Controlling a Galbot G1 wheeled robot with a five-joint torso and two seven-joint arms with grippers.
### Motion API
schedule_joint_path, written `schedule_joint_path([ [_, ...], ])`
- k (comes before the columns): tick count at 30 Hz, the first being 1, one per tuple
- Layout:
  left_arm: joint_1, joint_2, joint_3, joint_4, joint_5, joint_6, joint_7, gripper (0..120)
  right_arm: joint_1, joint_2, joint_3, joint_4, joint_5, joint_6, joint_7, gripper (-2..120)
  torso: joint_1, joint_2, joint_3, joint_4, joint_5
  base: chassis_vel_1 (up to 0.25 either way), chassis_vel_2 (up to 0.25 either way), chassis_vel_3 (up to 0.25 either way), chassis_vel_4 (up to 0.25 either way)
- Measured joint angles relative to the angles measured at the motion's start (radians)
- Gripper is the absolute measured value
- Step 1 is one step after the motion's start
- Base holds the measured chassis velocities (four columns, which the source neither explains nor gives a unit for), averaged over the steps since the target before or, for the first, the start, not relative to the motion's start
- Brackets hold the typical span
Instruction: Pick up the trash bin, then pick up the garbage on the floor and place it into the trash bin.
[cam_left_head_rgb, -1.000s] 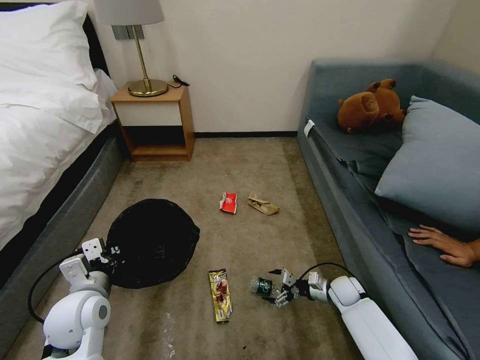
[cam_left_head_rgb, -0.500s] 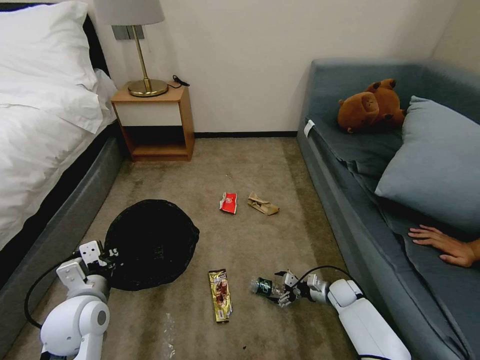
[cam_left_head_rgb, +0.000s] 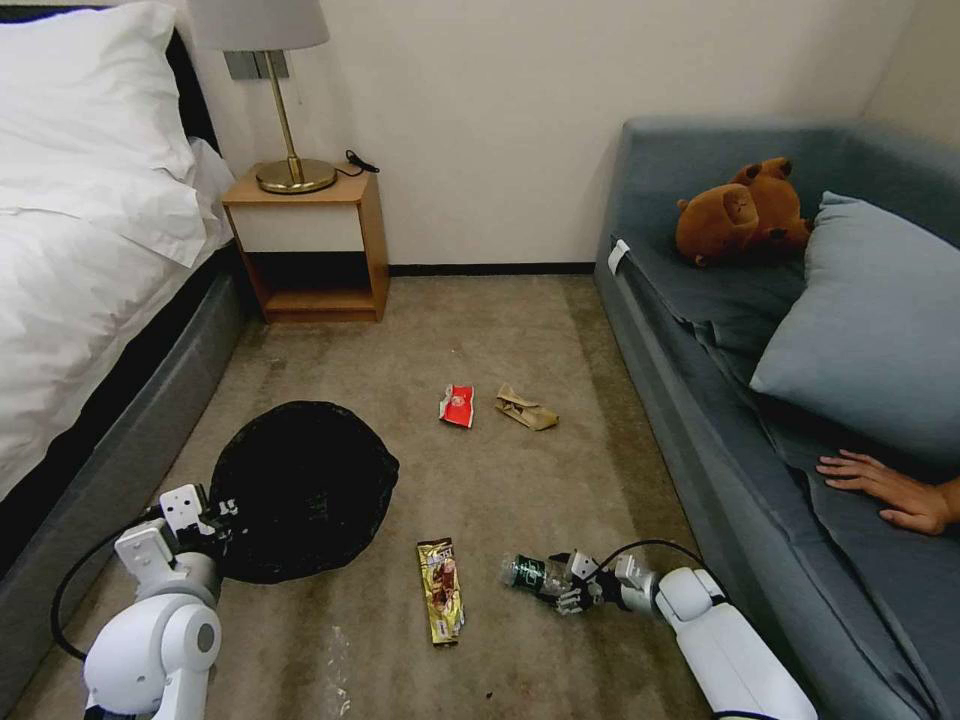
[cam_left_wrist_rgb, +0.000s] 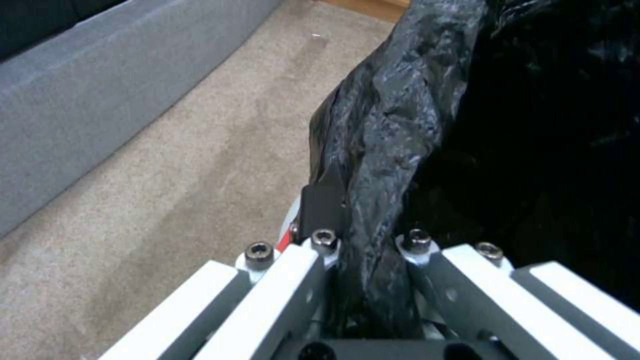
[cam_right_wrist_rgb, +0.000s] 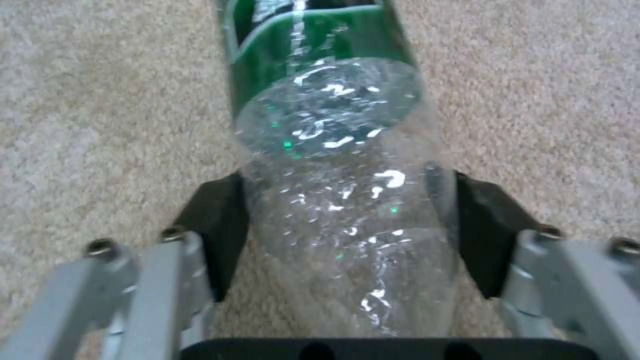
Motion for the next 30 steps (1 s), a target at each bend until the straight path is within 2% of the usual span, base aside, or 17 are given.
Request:
schedule_joint_path([
  [1,0.0,0.0,0.0,0.0,0.0,0.0,0.0,1,0.0,0.0,0.0,0.0,0.0,0.0,0.0,65,0.0,0.0,0.0,0.0,0.0,0.0,0.0,0.0,0.0],
  [4,-0.001,0.002,0.0,0.001,-0.002,0.0,0.0,1,-0.006,0.002,0.004,0.004,0.001,0.0,0.008,52,0.0,0.0,0.0,0.0,0.0,0.0,0.0,0.0,0.0],
  [7,-0.002,0.002,0.0,0.002,-0.002,0.0,0.0,1,-0.007,0.002,0.005,0.005,0.002,0.0,0.01,47,0.0,0.0,0.0,0.0,0.0001,0.0,0.0,0.0,0.0],
  [9,-0.004,0.001,0.001,0.006,-0.002,-0.003,0.0,1,-0.015,0.002,0.01,0.011,0.004,0.0,0.017,36,0.0,0.0,0.0,0.0,0.0,0.0,0.0,0.0,0.0],
  [12,-0.004,0.001,0.004,0.008,-0.002,-0.003,0.0,1,-0.02,0.0,0.012,0.016,0.006,0.002,0.023,30,0.0,0.0,0.0,0.0,0.0,0.0,0.0,0.0,0.0],
  [21,-0.007,-0.001,0.005,0.02,0.004,-0.01,-0.001,1,-0.04,-0.012,0.016,0.043,0.022,0.001,0.05,26,0.0,0.0,0.0,0.0,0.0001,0.0,0.0,0.0,0.0],
  [26,-0.009,-0.003,0.009,0.025,0.005,-0.01,-0.001,1,-0.051,-0.021,0.016,0.085,0.092,0.0,0.085,26,0.0,0.0,0.0,0.0,0.0001,0.0,0.0,0.0,0.0],
  [28,-0.012,-0.006,0.016,0.029,0.008,-0.01,-0.002,1,-0.061,-0.031,-0.002,0.138,0.182,-0.009,0.127,26,0.0,0.0,0.0,0.0,0.0,0.0,0.0,0.0,0.0],
  [30,-0.014,-0.007,0.019,0.03,0.01,-0.011,-0.002,1,-0.066,-0.035,-0.015,0.162,0.219,-0.016,0.145,26,0.0,0.0,0.0,0.0001,0.0,0.0,0.0,0.0,0.0],
])
